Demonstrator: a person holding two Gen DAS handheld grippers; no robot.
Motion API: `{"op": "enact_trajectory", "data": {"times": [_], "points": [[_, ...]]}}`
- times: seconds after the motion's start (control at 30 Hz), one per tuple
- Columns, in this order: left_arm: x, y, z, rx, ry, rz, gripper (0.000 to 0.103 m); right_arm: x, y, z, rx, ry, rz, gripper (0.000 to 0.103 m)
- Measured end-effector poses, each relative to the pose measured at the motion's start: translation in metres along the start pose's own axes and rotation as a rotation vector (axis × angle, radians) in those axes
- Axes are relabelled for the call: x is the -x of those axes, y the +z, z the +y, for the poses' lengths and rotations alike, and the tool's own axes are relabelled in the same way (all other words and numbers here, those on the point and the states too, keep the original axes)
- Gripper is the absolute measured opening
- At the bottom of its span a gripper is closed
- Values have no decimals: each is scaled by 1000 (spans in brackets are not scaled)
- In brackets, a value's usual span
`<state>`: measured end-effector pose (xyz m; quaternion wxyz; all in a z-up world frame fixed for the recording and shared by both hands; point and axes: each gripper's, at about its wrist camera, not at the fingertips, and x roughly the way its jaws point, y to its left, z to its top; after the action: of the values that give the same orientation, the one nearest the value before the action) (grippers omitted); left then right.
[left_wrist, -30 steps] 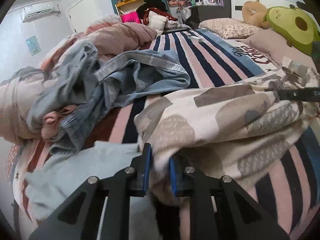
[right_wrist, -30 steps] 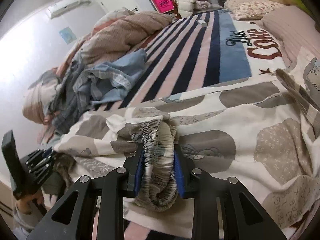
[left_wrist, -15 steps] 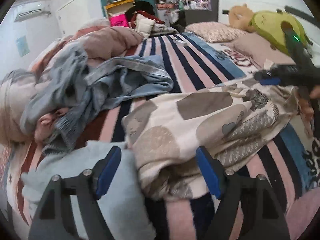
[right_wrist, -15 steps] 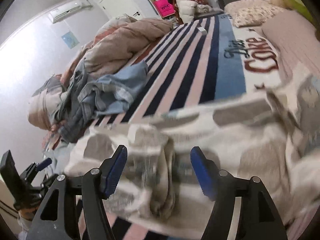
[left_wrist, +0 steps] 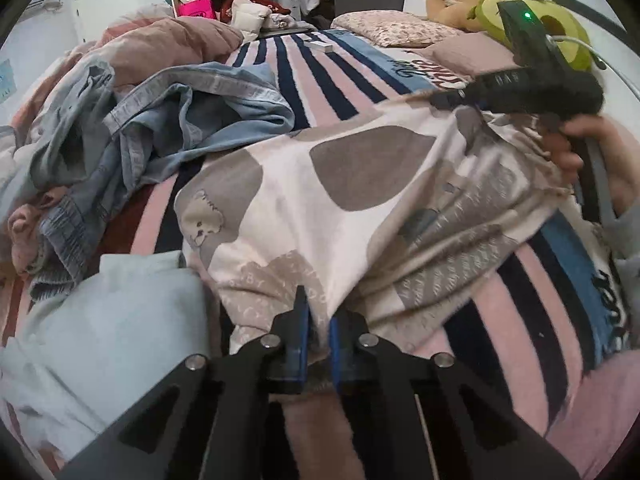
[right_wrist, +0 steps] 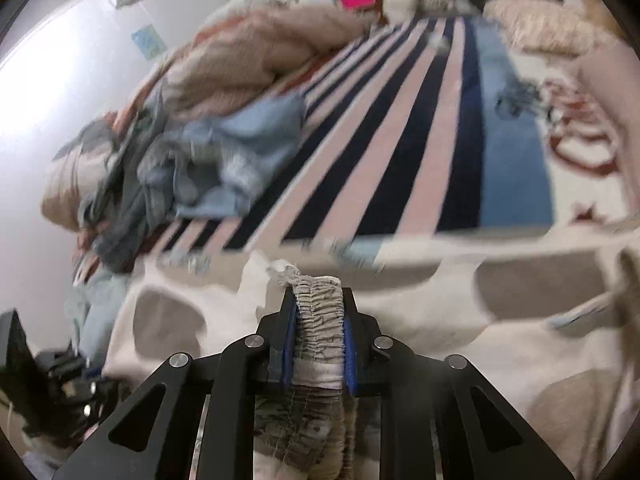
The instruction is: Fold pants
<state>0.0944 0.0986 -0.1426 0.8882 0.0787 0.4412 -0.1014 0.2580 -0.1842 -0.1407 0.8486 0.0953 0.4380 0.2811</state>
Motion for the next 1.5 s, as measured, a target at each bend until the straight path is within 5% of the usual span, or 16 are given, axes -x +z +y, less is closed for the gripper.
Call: {"op": "enact_trajectory", "data": {"times": [0.13, 0.2, 0.27, 0.33, 0.37, 0.43, 0.63, 0.83, 1.13, 1.4, 1.43, 1.5], "points": [[3, -3, 0, 20, 10, -3, 7, -6, 2, 5, 29, -56, 7, 14], [1, -2, 2, 50, 23, 1, 16, -23, -3, 6, 42, -92, 56, 15], [4, 1, 2, 75, 21, -5, 45, -29, -11, 1, 28, -104, 96, 23], [13, 3, -1, 75, 44, -39, 62, -23, -15, 0, 19, -95, 87, 33], [18, 3, -4, 67, 55, -56, 63, -14, -18, 1, 16, -91, 72, 49], [27, 5, -7, 61, 72, -77, 65, 10, -24, 3, 31, -90, 27, 61], [48, 18, -18, 63, 137, -143, 78, 87, -46, -2, 69, -188, -78, 61], [47, 33, -29, 109, 153, -191, 85, 143, -68, -24, 183, -479, -131, 71], [36, 42, -28, 224, 129, -222, 85, 134, -87, -55, 253, -592, -26, 72], [31, 38, -21, 248, 128, -215, 85, 108, -58, -70, 246, -654, -9, 69], [30, 38, -19, 252, 124, -213, 85, 105, -54, -71, 250, -664, 7, 65], [26, 37, -18, 256, 119, -207, 85, 98, -53, -72, 289, -720, 51, 39]]}}
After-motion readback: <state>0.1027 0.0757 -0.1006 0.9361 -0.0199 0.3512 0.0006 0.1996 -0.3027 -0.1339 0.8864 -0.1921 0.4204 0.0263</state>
